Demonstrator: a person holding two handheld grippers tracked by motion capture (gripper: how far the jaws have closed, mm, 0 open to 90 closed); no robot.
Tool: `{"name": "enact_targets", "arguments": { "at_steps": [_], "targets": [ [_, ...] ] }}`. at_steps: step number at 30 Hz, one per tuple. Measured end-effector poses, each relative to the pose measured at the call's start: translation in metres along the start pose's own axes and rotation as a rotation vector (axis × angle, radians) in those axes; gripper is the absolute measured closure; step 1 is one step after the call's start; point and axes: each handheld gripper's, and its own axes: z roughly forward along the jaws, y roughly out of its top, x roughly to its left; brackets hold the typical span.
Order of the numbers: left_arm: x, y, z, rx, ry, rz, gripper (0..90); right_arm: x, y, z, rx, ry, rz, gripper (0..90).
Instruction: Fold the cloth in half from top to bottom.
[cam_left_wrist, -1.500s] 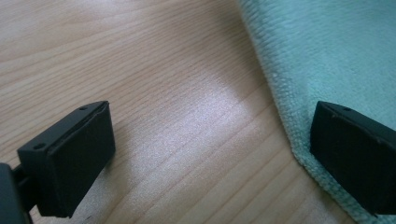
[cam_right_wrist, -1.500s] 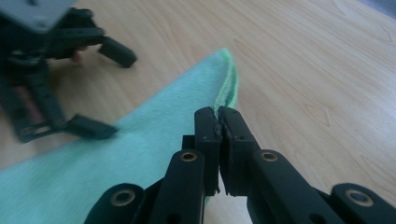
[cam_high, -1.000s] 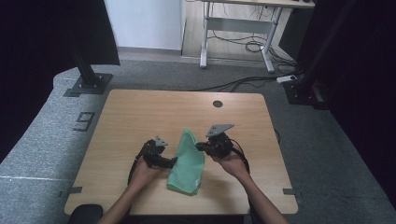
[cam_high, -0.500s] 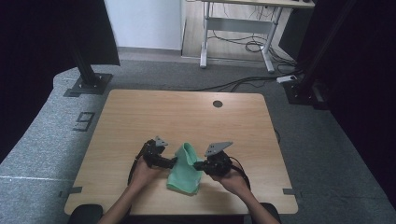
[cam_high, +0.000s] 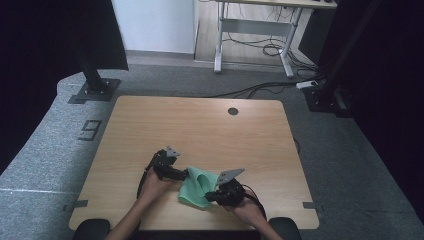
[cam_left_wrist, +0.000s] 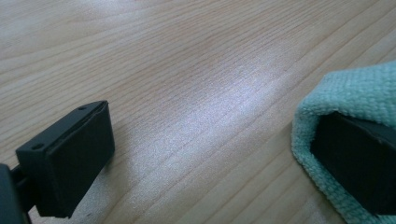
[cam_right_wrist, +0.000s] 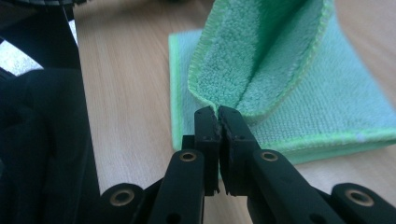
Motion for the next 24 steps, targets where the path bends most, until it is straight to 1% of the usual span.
{"name": "enact_targets", "arguments": {
  "at_steps": [2,4,6,8,10,13,16,17,21,23,24],
  "targets": [
    [0.000,0.000,0.000,0.000,-0.001,0.001,0.4,0.002,-0.003,0.005,0.019,-0.006,0.001,85.5],
    [0.000,0.000,0.000,0.001,-0.010,0.010,0.5,0.002,-0.006,0.009,0.036,-0.023,-0.006,85.6],
    [0.001,0.001,-0.002,0.018,-0.022,0.022,0.9,0.003,-0.007,0.013,0.048,-0.039,-0.011,85.5],
    [0.000,0.001,-0.005,0.030,-0.016,0.041,1.6,0.005,-0.008,0.014,0.055,-0.054,-0.020,85.7],
    [-0.001,0.001,-0.006,0.033,-0.011,0.049,1.8,0.005,-0.008,0.014,0.060,-0.068,-0.027,86.1],
    [0.001,0.002,-0.004,0.039,0.001,0.042,0.9,0.003,-0.006,0.015,0.064,-0.085,-0.025,86.3],
    [0.004,0.006,-0.003,0.035,0.035,0.045,0.7,-0.003,-0.004,0.015,0.064,-0.116,-0.021,86.3],
    [0.005,0.007,-0.002,0.033,0.041,0.047,0.7,-0.007,-0.003,0.015,0.062,-0.131,-0.018,86.4],
    [0.018,0.010,0.004,0.019,0.035,0.005,0.7,-0.023,0.002,0.017,0.053,-0.163,-0.002,86.4],
    [0.021,0.010,0.001,0.027,0.027,0.013,1.5,-0.031,0.005,0.018,0.045,-0.162,0.011,86.3],
    [0.022,0.011,-0.001,0.034,0.026,0.027,2.4,-0.033,0.005,0.018,0.044,-0.159,0.016,86.2]
  ]
}}
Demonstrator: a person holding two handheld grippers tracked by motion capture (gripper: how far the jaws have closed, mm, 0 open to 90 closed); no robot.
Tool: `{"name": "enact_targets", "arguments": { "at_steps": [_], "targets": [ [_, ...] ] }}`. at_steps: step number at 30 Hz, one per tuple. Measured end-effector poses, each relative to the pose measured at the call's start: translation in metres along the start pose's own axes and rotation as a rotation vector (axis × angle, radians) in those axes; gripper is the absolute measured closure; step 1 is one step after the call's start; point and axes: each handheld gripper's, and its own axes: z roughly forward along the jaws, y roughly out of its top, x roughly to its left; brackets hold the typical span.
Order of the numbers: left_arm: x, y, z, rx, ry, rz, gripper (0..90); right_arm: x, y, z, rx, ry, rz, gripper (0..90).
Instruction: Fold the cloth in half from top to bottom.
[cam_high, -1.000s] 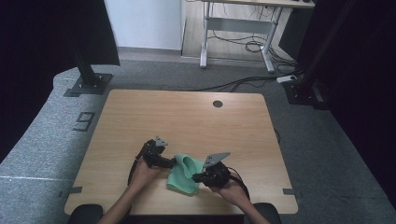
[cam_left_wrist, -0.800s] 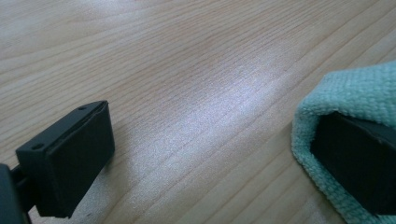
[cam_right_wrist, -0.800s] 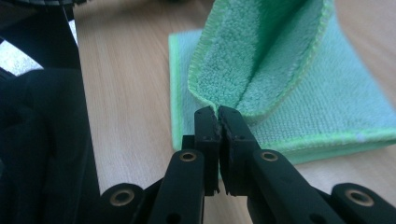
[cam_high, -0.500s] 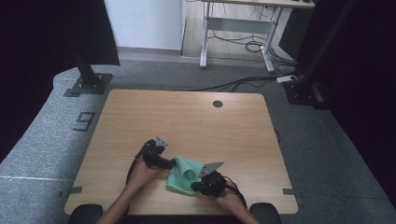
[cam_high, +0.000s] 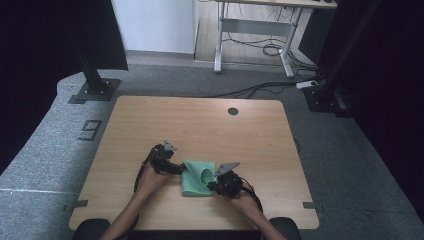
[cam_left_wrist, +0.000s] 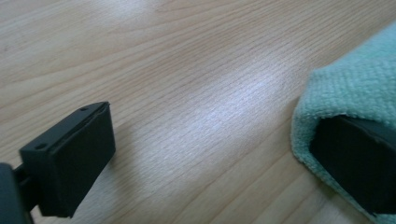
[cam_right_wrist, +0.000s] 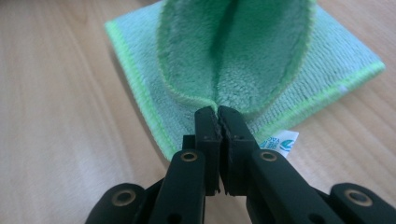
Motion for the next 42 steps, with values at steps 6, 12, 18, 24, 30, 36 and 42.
{"name": "enact_targets", "arguments": {
  "at_steps": [6,12,18,24,30,36,42],
  "targets": [
    [0.003,0.004,-0.033,-0.019,-0.069,0.015,5.8,-0.004,-0.004,-0.001,-0.030,0.026,0.037,84.8],
    [0.001,0.029,-0.051,-0.091,-0.079,0.010,6.3,-0.004,-0.003,-0.001,-0.036,0.037,0.045,82.3],
    [-0.019,0.067,-0.027,-0.051,-0.096,0.082,6.2,-0.003,-0.004,-0.003,-0.045,0.035,0.045,81.1],
    [-0.033,0.071,-0.006,0.020,-0.129,0.146,6.1,-0.002,-0.004,-0.004,-0.054,0.033,0.048,79.7],
    [-0.038,0.057,-0.017,0.054,-0.157,0.187,6.1,-0.001,-0.003,-0.013,-0.052,0.040,0.048,65.0],
    [-0.039,0.044,-0.027,0.065,-0.191,0.192,6.6,0.000,-0.010,-0.031,-0.059,0.029,0.032,54.6],
    [-0.040,0.025,-0.030,0.090,-0.211,0.185,6.6,-0.010,-0.011,-0.047,-0.098,0.001,0.070,49.0]
  ]
}}
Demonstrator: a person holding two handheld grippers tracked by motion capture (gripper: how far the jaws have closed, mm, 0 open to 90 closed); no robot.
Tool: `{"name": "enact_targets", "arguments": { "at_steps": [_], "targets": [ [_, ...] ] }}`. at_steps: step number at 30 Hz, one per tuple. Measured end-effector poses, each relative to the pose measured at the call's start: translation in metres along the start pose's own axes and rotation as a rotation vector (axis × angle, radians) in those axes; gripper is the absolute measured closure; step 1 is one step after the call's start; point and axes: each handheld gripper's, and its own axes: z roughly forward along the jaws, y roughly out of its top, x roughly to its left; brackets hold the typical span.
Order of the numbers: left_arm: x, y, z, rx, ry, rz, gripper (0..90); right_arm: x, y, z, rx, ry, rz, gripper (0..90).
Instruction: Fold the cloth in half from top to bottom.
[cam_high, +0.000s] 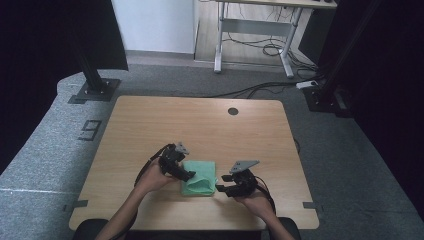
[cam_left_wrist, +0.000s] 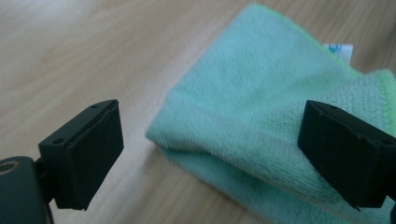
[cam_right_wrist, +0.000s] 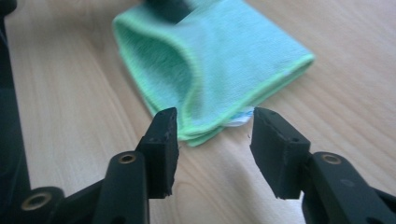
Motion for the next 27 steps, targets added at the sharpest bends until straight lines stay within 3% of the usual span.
{"name": "enact_targets", "arguments": {
  "at_steps": [9,12,16,20,24,27],
  "targets": [
    [-0.004,-0.026,-0.003,0.000,-0.008,-0.019,6.6,-0.007,0.015,0.019,-0.034,-0.034,0.049,33.9],
    [-0.007,-0.035,-0.004,-0.007,-0.006,-0.027,6.6,-0.009,0.017,0.031,-0.024,-0.052,0.071,27.2],
    [-0.009,-0.046,-0.002,-0.031,0.017,-0.030,6.6,-0.005,0.012,0.043,0.018,-0.089,0.062,21.6],
    [-0.010,-0.050,0.000,-0.040,0.043,-0.030,5.7,-0.003,0.004,0.046,0.059,-0.136,0.036,20.9],
    [-0.012,-0.052,0.003,-0.053,0.087,-0.007,4.4,-0.005,-0.001,0.048,0.063,-0.139,0.051,21.2],
    [-0.012,-0.054,0.002,-0.064,0.086,-0.010,4.4,-0.005,-0.001,0.048,0.067,-0.156,0.041,22.6]
  ]
}}
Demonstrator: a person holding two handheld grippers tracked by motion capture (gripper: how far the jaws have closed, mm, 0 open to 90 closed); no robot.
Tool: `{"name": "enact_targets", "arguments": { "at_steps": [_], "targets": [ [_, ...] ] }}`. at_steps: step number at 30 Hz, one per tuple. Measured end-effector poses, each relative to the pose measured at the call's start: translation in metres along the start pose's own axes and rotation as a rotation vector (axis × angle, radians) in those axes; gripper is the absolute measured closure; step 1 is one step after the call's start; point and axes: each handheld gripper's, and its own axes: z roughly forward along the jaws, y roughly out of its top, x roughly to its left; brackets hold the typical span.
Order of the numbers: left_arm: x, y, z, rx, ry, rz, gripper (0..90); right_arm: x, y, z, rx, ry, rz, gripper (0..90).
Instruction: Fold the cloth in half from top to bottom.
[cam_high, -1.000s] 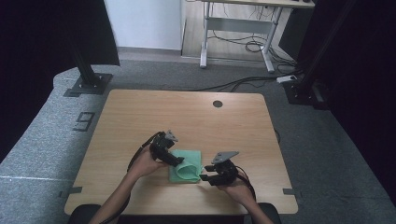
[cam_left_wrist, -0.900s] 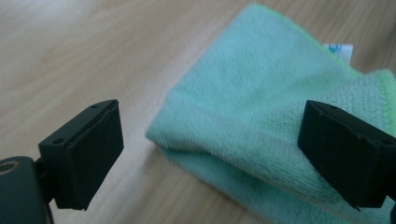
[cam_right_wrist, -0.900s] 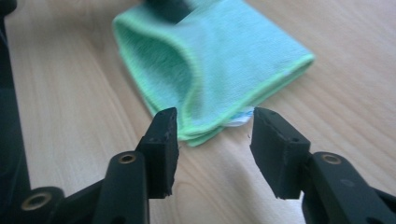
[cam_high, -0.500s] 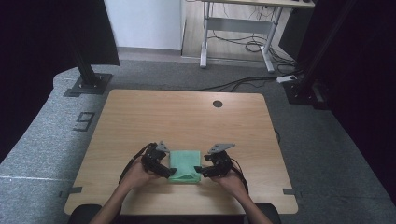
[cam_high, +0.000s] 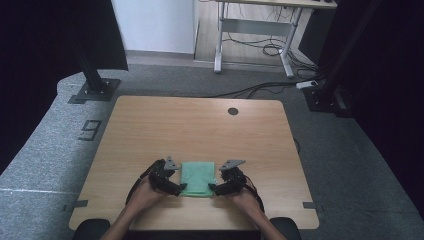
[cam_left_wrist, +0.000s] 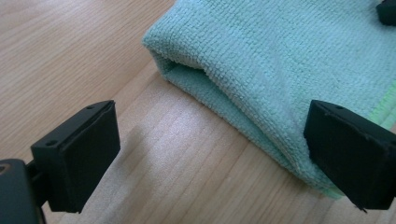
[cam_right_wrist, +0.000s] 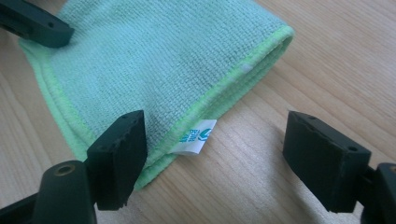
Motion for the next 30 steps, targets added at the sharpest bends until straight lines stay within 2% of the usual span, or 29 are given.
{"name": "enact_targets", "arguments": {
  "at_steps": [3,7,14,22,30],
  "targets": [
    [-0.003,-0.002,-0.005,-0.004,0.007,0.009,5.0,0.001,-0.001,0.000,-0.004,-0.006,0.003,22.9],
    [-0.005,-0.006,-0.009,-0.008,0.010,-0.002,5.5,0.001,-0.002,0.000,-0.011,-0.010,-0.005,22.9],
    [-0.003,-0.009,-0.003,-0.006,0.010,-0.034,4.7,0.002,-0.003,0.000,-0.017,-0.017,0.001,23.0],
    [0.005,-0.012,0.004,-0.029,0.000,-0.100,0.0,0.002,-0.003,0.000,-0.016,-0.023,0.000,22.9],
    [0.010,-0.010,0.009,-0.057,0.016,-0.118,0.0,-0.003,-0.002,0.001,-0.019,-0.035,0.011,22.8]
  ]
}}
